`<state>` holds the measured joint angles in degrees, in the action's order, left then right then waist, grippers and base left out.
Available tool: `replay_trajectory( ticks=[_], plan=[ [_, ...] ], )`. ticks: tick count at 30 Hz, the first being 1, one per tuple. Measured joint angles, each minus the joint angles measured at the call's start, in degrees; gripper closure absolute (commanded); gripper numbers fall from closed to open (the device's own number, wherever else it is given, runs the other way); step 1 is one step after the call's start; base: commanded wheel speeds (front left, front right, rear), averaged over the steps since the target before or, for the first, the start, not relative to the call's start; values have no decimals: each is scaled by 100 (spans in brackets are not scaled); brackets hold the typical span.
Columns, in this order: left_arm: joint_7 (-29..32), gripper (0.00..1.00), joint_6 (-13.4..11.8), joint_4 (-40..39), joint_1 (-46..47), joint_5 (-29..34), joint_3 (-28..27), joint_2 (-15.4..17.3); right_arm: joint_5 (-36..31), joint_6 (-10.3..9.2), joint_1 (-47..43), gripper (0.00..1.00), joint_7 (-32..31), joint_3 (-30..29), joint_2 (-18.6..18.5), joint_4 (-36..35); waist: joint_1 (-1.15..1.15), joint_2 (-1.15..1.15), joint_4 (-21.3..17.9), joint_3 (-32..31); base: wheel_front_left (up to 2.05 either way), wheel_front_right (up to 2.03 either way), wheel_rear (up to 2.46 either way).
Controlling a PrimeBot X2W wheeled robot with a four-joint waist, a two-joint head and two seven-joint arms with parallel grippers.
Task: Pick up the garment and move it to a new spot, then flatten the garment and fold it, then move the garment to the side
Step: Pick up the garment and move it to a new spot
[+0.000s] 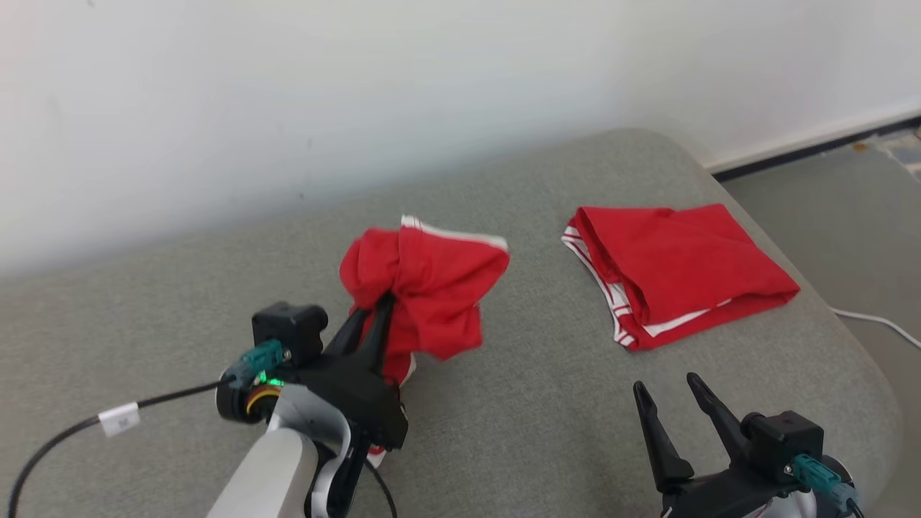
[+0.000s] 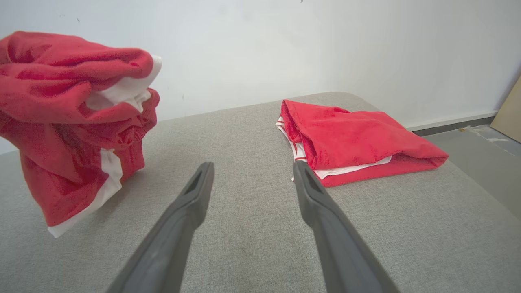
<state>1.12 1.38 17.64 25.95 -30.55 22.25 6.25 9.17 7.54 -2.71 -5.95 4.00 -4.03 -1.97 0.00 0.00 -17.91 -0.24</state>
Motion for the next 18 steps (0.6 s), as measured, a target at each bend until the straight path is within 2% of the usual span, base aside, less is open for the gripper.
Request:
replay_trajectory(
  ticks=[4,5,6,12,15,18],
  plan=[
    [-269,100,-102,739,-121,127,89,-47,7,0,44,0,20,8,0,-19,-1,0,-159,244,0,0,0],
    [-365,59,-111,921,-132,225,159,-35,8,0,46,0,19,20,2,-19,-1,0,-187,301,0,0,0],
    [-470,0,-41,1073,-132,308,237,-25,8,0,46,0,16,27,2,-15,-1,0,-208,352,0,0,0],
    [-812,0,289,1701,-118,261,475,-135,7,0,52,0,16,-8,9,4,-1,0,-156,508,0,0,0],
    [-1013,0,475,1614,-126,115,550,-145,-5,0,41,0,15,-78,13,1,-1,0,-49,483,0,0,0],
    [-1252,0,525,1287,-200,-46,533,-64,-7,0,3,0,7,-109,12,1,-1,1,98,410,0,0,0]
  ],
)
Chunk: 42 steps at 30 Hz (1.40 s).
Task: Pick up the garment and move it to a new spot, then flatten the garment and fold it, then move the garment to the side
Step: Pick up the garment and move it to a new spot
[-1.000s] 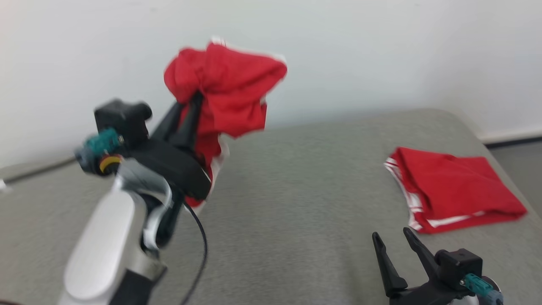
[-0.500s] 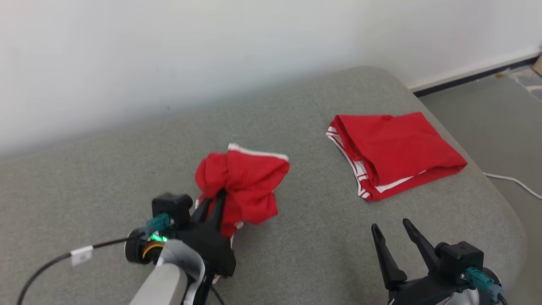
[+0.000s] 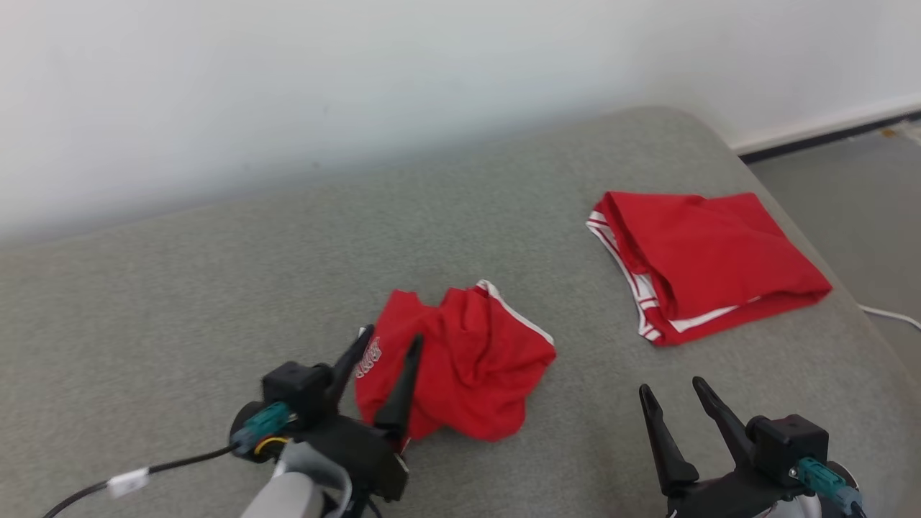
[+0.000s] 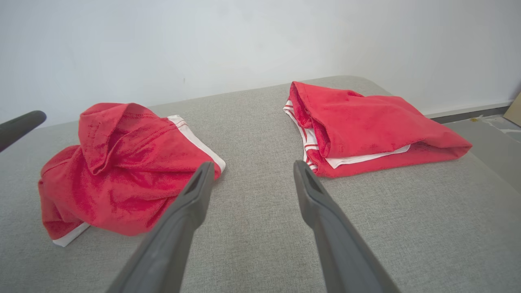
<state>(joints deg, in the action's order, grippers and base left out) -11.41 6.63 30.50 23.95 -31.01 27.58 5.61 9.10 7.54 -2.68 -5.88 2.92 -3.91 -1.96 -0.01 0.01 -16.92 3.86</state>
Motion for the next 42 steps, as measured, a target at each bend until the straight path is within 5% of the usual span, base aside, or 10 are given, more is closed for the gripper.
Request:
replay_trajectory(
  ticks=[11,17,28,42],
  plan=[
    [-348,0,-478,-1704,-1327,153,-921,654,7,0,-248,0,45,-252,30,74,0,0,722,-388,0,0,0],
    [-364,0,-609,-2737,-2435,753,-1746,461,60,0,-452,0,271,-493,41,349,1,-1,1112,-659,0,0,0],
    [-364,0,-447,-2423,-3518,1406,-2419,387,60,1,-670,0,609,-470,38,850,1,-1,1706,-1161,0,0,0],
    [-364,0,-211,-2150,-3663,1464,-2728,200,38,0,-697,0,542,-512,34,966,1,-1,1717,-1228,0,0,0]
  ],
)
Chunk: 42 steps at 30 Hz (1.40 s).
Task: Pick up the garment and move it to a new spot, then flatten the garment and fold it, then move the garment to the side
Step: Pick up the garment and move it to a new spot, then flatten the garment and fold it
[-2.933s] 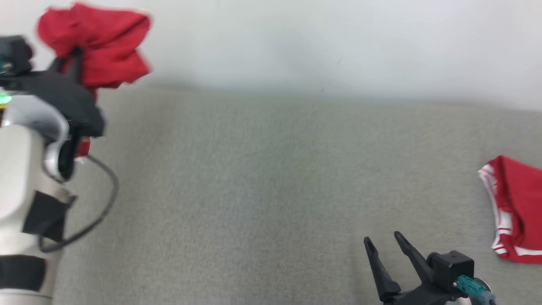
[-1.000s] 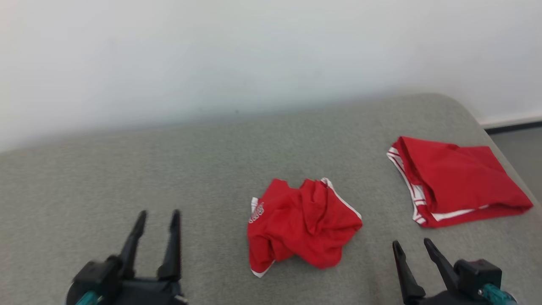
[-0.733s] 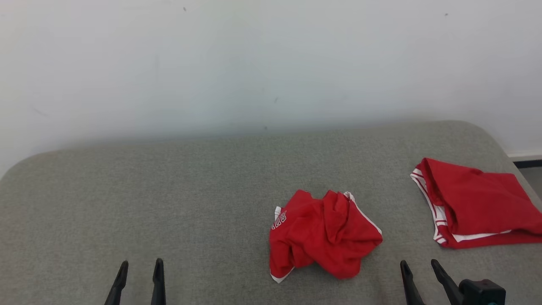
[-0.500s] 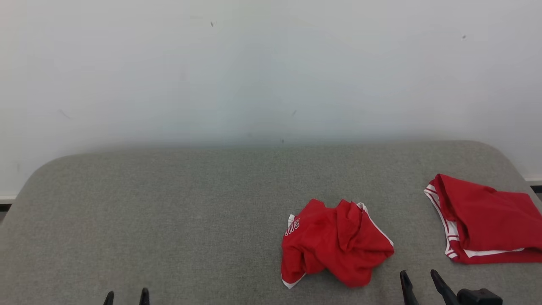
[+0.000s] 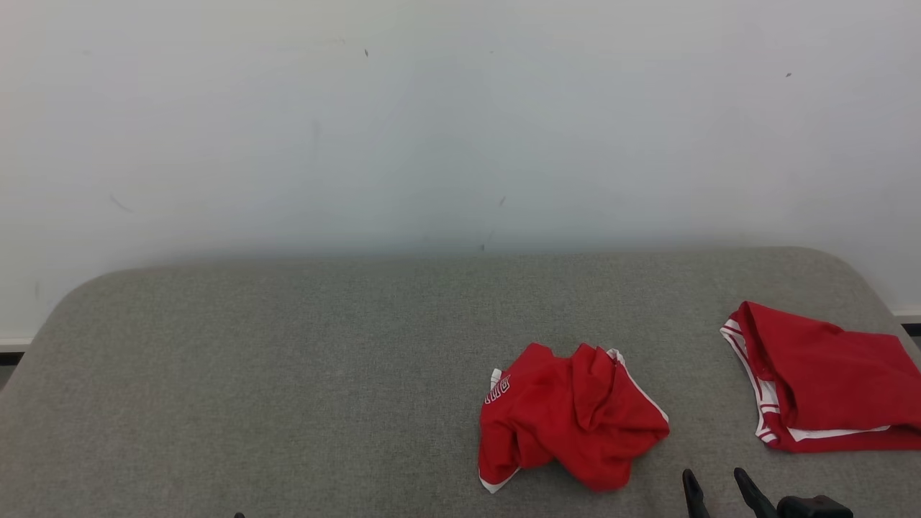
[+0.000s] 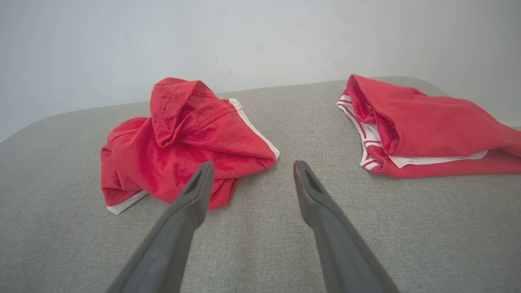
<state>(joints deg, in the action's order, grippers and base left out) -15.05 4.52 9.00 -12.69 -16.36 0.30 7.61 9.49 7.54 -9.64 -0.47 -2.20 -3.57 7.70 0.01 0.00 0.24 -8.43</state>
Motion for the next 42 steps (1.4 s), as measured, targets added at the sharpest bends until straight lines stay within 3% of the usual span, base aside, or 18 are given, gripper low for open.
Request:
replay_trajectory(
  ticks=[25,33,42],
  plan=[
    [33,0,102,279,201,-216,92,-243,2,1,106,0,-11,158,35,29,-1,1,-158,184,0,0,0],
    [513,0,197,820,1081,-424,491,-299,0,0,280,0,-82,350,29,-37,-1,1,-598,335,0,0,0],
    [1046,0,183,1809,2382,-751,523,-325,1,1,394,0,-54,310,8,-35,-2,1,-1447,634,0,0,0]
  ],
)
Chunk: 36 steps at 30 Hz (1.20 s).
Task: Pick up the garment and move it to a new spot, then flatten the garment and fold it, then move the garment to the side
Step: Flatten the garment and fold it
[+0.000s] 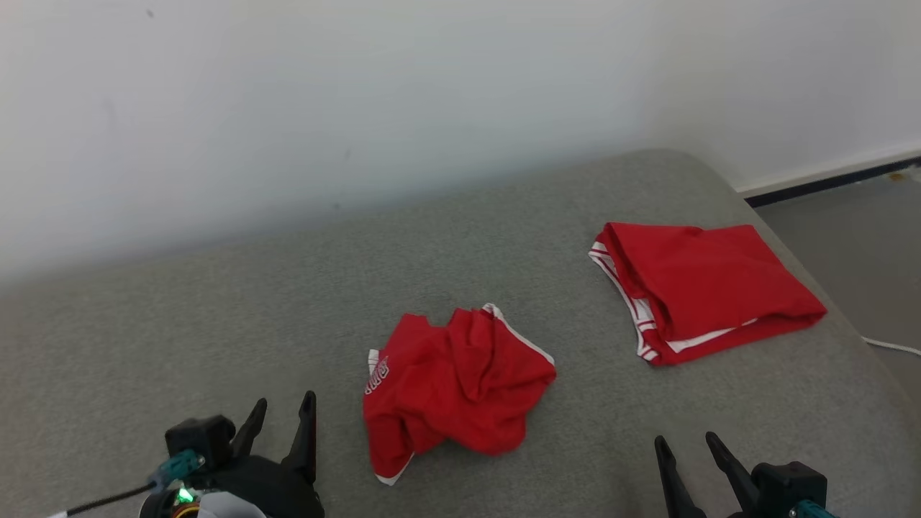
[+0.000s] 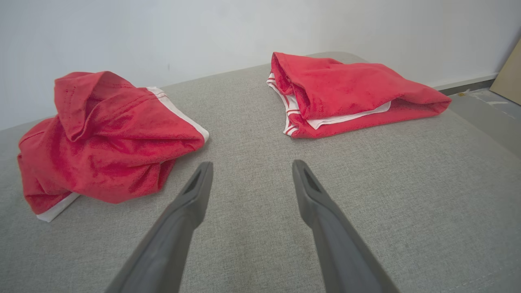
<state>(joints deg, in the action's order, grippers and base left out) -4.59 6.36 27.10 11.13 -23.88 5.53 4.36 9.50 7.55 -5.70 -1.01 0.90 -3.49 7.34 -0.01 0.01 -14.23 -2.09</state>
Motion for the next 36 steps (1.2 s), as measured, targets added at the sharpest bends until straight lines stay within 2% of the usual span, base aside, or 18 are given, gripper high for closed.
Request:
replay_trajectory(
  ticks=[6,14,15,16,22,28,31,36],
  plan=[
    [553,0,29,556,618,-48,163,190,5,-1,102,0,60,31,5,34,0,0,-603,239,0,0,0],
    [1226,0,71,1068,830,-352,310,130,49,-1,114,0,205,8,24,146,0,0,-1245,550,0,0,0],
    [1251,61,71,1121,837,-352,336,125,49,-1,114,0,214,2,25,159,0,0,-1289,589,0,0,0],
    [1266,100,71,1168,857,-349,361,131,49,-1,115,0,232,-2,27,170,0,0,-1329,625,0,0,0],
    [676,100,78,1078,1009,-243,690,53,34,-1,198,0,226,80,38,231,0,0,-1404,658,0,0,0],
    [-281,100,78,600,1666,48,1021,-43,15,-1,221,0,200,183,43,258,1,-1,-1197,549,0,0,0],
    [-789,100,71,132,2162,216,1223,-91,-2,0,222,0,172,177,42,250,1,-1,-1051,446,0,0,0],
    [-1003,100,42,-709,2357,169,1403,-132,-8,-1,183,0,148,101,20,234,1,-1,-844,350,0,0,0]
  ],
)
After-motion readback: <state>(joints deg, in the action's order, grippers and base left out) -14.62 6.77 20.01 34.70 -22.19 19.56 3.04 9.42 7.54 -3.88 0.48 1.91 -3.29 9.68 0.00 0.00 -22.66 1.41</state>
